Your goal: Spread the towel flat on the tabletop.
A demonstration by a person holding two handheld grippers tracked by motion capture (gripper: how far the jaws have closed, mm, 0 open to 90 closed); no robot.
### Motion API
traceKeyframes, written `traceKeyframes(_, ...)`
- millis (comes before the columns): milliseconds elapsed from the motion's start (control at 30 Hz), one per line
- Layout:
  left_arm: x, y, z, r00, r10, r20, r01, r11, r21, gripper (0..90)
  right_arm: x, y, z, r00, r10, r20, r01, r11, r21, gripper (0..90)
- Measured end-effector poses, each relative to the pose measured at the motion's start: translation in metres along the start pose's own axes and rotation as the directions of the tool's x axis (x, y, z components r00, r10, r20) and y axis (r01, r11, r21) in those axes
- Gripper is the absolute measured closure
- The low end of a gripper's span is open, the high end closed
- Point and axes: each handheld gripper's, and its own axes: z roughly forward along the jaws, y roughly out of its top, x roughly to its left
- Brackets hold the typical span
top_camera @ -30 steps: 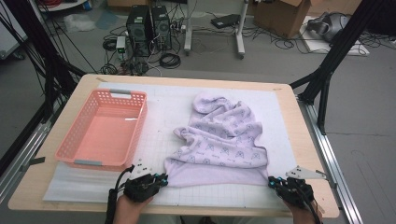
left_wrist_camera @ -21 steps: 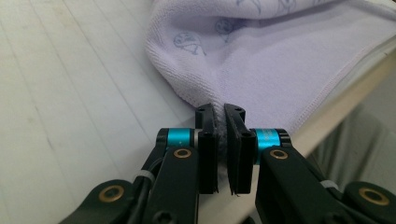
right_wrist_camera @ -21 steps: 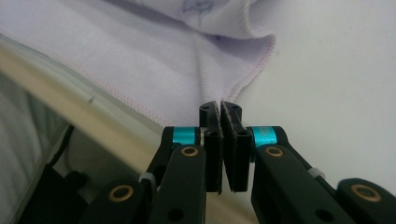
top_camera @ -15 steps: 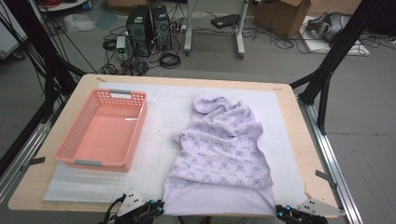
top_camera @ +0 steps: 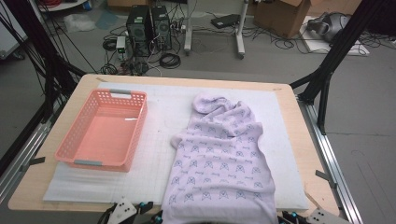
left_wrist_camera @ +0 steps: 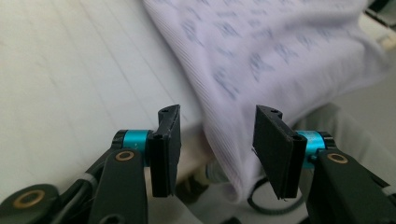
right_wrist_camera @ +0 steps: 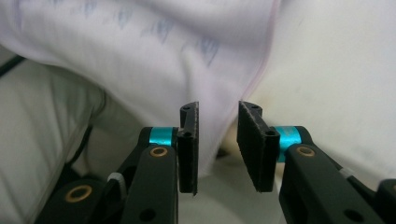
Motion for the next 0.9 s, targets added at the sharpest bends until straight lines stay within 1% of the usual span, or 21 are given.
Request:
traceKeyframes(33, 0.004, 0.005, 0.005, 0.9999, -0.010, -0.010, 0.009, 0.9999, -0.004, 51.6, -0.001, 0.003, 0.001, 0.9999, 0.003, 0.013, -0.003, 1.000, -0.017, 66.9)
traceKeyframes(67, 0.006, 0.009, 0.009, 0.9998, -0.010, -0.015, 0.009, 1.0000, -0.001, 51.9, -0.002, 0.008, 0.003, 0.9995, 0.012, 0.030, -0.011, 0.999, -0.040, 66.1)
traceKeyframes(133, 0.009, 0.017, 0.021, 0.9997, -0.008, -0.023, 0.008, 1.0000, 0.004, 52.7, -0.002, 0.015, 0.009, 0.9981, 0.020, 0.059, -0.017, 0.999, -0.050, 63.7)
traceKeyframes(167, 0.011, 0.021, 0.027, 0.9996, -0.009, -0.026, 0.010, 0.9999, 0.011, 52.9, -0.003, 0.019, 0.014, 0.9977, 0.025, 0.063, -0.022, 0.998, -0.054, 62.7)
traceKeyframes(200, 0.011, 0.024, 0.034, 0.9995, -0.011, -0.031, 0.011, 0.9998, 0.017, 52.5, -0.004, 0.022, 0.019, 0.9968, 0.030, 0.075, -0.026, 0.999, -0.047, 60.6)
traceKeyframes(233, 0.012, 0.028, 0.041, 0.9993, -0.002, -0.037, 0.003, 0.9997, 0.025, 51.9, -0.004, 0.025, 0.025, 0.9954, 0.035, 0.089, -0.031, 0.999, -0.044, 58.1)
traceKeyframes(333, 0.011, 0.040, 0.060, 0.9990, 0.002, -0.045, 0.001, 0.9987, 0.052, 49.0, -0.008, 0.035, 0.045, 0.9926, 0.048, 0.112, -0.045, 0.999, -0.023, 51.2)
traceKeyframes(400, 0.010, 0.047, 0.072, 0.9989, 0.014, -0.044, -0.010, 0.9974, 0.072, 47.4, -0.010, 0.042, 0.057, 0.9907, 0.052, 0.125, -0.050, 0.999, -0.018, 48.5)
traceKeyframes(467, 0.009, 0.052, 0.083, 0.9985, 0.024, -0.049, -0.020, 0.9960, 0.087, 45.8, -0.013, 0.048, 0.066, 0.9890, 0.055, 0.137, -0.054, 0.998, -0.015, 49.1)
traceKeyframes(500, 0.008, 0.054, 0.087, 0.9979, 0.037, -0.052, -0.032, 0.9956, 0.088, 45.8, -0.015, 0.050, 0.070, 0.9887, 0.064, 0.135, -0.064, 0.998, -0.010, 50.8)
traceKeyframes(533, 0.008, 0.056, 0.090, 0.9978, 0.040, -0.053, -0.035, 0.9952, 0.091, 45.9, -0.016, 0.053, 0.074, 0.9889, 0.065, 0.134, -0.065, 0.998, -0.003, 52.0)
traceKeyframes(567, 0.007, 0.056, 0.091, 0.9973, 0.049, -0.055, -0.044, 0.9950, 0.090, 46.6, -0.018, 0.054, 0.078, 0.9878, 0.059, 0.144, -0.061, 0.998, 0.007, 53.4)
traceKeyframes(600, 0.007, 0.056, 0.092, 0.9949, 0.077, -0.066, -0.070, 0.9930, 0.095, 51.0, -0.019, 0.055, 0.081, 0.9872, 0.056, 0.150, -0.059, 0.998, 0.017, 57.7)
traceKeyframes(633, 0.006, 0.055, 0.092, 0.9902, 0.108, -0.089, -0.100, 0.9907, 0.092, 58.8, -0.021, 0.055, 0.084, 0.9870, 0.054, 0.151, -0.059, 0.998, 0.033, 61.0)
traceKeyframes(667, 0.007, 0.054, 0.090, 0.9894, 0.123, -0.076, -0.117, 0.9892, 0.089, 71.7, -0.023, 0.055, 0.085, 0.9873, 0.059, 0.148, -0.063, 0.998, 0.020, 65.7)
traceKeyframes(700, 0.009, 0.053, 0.090, 0.9931, 0.103, -0.055, -0.098, 0.9915, 0.085, 81.4, -0.025, 0.055, 0.085, 0.9885, 0.065, 0.137, -0.068, 0.997, 0.019, 70.5)
traceKeyframes(733, 0.009, 0.053, 0.088, 0.9937, 0.102, -0.045, -0.098, 0.9910, 0.091, 82.8, -0.026, 0.055, 0.084, 0.9900, 0.062, 0.127, -0.065, 0.998, 0.022, 78.7)
traceKeyframes(767, 0.008, 0.052, 0.086, 0.9944, 0.099, -0.038, -0.095, 0.9913, 0.091, 83.2, -0.027, 0.055, 0.084, 0.9940, 0.064, 0.089, -0.066, 0.997, 0.027, 83.7)
traceKeyframes(833, 0.007, 0.048, 0.080, 0.9943, 0.105, -0.020, -0.103, 0.9908, 0.088, 83.4, -0.026, 0.054, 0.082, 0.9963, 0.035, 0.079, -0.038, 0.999, 0.037, 84.7)
traceKeyframes(867, 0.006, 0.046, 0.075, 0.9941, 0.108, -0.013, -0.106, 0.9905, 0.088, 83.4, -0.025, 0.054, 0.080, 0.9972, 0.030, 0.069, -0.033, 0.999, 0.044, 84.9)
traceKeyframes(900, 0.006, 0.044, 0.071, 0.9949, 0.101, -0.007, -0.100, 0.9917, 0.081, 83.4, -0.024, 0.053, 0.078, 0.9978, 0.025, 0.062, -0.028, 0.999, 0.046, 84.9)
